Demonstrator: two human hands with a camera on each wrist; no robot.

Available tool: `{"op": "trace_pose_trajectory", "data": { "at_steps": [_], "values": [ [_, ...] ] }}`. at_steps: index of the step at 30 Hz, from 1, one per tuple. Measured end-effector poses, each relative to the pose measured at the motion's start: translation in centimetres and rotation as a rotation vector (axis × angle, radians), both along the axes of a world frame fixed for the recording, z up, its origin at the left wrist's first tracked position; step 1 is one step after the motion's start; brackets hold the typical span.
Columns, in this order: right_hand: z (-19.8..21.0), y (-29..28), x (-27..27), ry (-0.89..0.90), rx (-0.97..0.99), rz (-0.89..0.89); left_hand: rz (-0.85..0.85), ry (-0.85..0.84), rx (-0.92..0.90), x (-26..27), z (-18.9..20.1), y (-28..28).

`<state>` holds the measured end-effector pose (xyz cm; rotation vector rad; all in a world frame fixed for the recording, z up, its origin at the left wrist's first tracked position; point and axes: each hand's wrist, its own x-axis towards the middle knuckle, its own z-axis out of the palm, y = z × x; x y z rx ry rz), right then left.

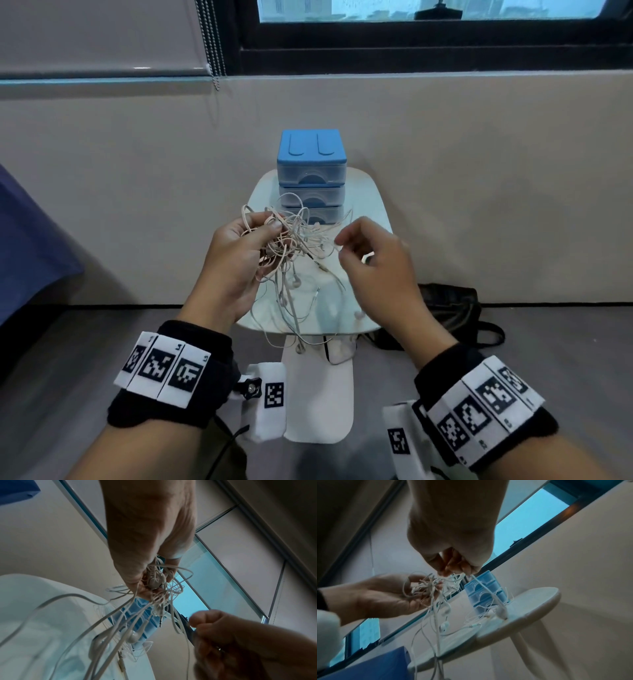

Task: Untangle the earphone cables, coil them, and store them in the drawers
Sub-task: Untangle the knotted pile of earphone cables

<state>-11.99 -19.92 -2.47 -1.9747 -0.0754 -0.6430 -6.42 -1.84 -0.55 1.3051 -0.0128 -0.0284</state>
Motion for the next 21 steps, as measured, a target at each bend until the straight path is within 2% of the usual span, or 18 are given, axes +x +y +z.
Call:
{"op": "trace_pose_trajectory", "data": {
  "at_steps": [1, 3, 6, 8, 15, 18, 21],
  "values": [
    [-0.1, 0.6, -0.4, -0.019, -0.002, 0.062, 0.003, 0.004, -0.004, 0.1, 0.0, -0.1],
    [-0.4, 1.3, -0.8, 0.1, -0.076, 0.19, 0.0, 0.012, -0.02, 0.1, 0.0, -0.3],
    [-1.8, 1.1, -0.1, 0.398, -0.453, 0.312, -0.009, 0.021, -0.038, 0.1, 0.1, -0.5],
    [-2.7, 0.9, 0.3, 0.454, -0.648, 0.348, -0.01, 0.03, -0.058, 0.1, 0.2, -0.6],
    [-2.2, -0.3, 0.5, 0.353, -0.573, 0.384, -0.017, 0.102, -0.169, 0.8, 0.0, 0.2],
    [-2.7, -0.3, 0.7, 0.395, -0.674, 0.454, -0.024, 0.129, -0.231, 1.0, -0.2, 0.0],
    [-3.0, 0.3, 0.8, 0.415, -0.76, 0.421, -0.04, 0.125, -0.264, 1.2, -0.3, -0.2]
  ]
}}
